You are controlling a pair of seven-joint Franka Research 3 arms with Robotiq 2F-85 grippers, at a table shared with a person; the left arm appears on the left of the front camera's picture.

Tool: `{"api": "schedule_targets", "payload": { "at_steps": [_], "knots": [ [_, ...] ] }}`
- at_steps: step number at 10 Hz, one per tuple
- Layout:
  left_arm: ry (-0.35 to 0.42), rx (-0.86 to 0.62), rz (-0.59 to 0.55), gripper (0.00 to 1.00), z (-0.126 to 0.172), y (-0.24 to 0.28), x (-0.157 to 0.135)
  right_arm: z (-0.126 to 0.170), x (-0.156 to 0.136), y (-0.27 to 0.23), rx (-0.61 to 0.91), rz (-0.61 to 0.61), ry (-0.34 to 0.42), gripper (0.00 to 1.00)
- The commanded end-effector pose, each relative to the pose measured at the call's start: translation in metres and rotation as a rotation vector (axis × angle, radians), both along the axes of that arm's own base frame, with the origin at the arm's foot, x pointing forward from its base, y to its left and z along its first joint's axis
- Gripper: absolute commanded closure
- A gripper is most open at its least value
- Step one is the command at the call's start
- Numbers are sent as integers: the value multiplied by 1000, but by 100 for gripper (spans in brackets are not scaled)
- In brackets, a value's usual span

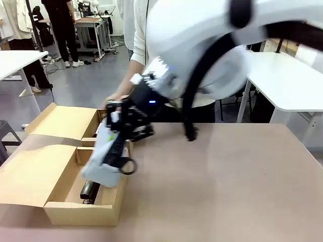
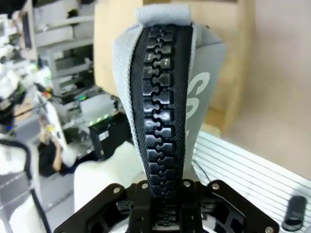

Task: Place items inside the box.
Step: Pick up a Pencil pouch or Stapler and place it inside the Mailer Box closest to the robot.

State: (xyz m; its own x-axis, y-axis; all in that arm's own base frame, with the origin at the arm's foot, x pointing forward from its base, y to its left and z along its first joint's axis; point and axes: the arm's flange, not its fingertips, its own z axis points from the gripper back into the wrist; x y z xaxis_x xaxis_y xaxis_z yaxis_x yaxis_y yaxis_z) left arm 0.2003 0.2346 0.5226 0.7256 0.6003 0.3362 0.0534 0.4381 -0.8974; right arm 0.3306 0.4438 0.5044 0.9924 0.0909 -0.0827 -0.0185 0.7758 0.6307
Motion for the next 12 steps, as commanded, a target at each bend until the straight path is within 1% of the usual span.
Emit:
{"api": "schedule_targets", "payload": {
  "at_steps": [1, 2, 4, 5, 6, 7, 8, 9, 10, 11, 12],
  "knots": [
    [-30, -7, -3, 0, 1, -1, -1, -8, 49, 56, -158, -4, 1, 92],
    [-30, -7, -3, 0, 1, -1, -1, -14, 57, 82, -225, 10, -1, 92],
    [-30, -7, -3, 0, 1, -1, -1, -31, 71, 113, -306, 32, 23, 92],
    [-30, -7, -3, 0, 1, -1, -1, -39, 72, 117, -336, 14, 28, 92],
    [-30, -7, -3, 0, 1, -1, -1, -44, 67, 118, -325, 18, 49, 92],
    [-30, -7, -3, 0, 1, -1, -1, -34, 58, 111, -313, 57, 74, 92],
    [-30, -7, -3, 0, 1, -1, -1, -59, 66, 104, -316, 45, 28, 92],
    [-30, -7, -3, 0, 1, -1, -1, -53, 63, 110, -318, 60, 45, 92],
    [-30, -7, -3, 0, 1, -1, -1, -21, 39, 47, -185, 78, 49, 92],
    [-30, -7, -3, 0, 1, -1, -1, 2, 15, -16, -78, 115, 56, 92],
    [-30, -7, -3, 0, 1, -1, -1, 14, -12, -71, -37, 104, 51, 92]
  ]
}}
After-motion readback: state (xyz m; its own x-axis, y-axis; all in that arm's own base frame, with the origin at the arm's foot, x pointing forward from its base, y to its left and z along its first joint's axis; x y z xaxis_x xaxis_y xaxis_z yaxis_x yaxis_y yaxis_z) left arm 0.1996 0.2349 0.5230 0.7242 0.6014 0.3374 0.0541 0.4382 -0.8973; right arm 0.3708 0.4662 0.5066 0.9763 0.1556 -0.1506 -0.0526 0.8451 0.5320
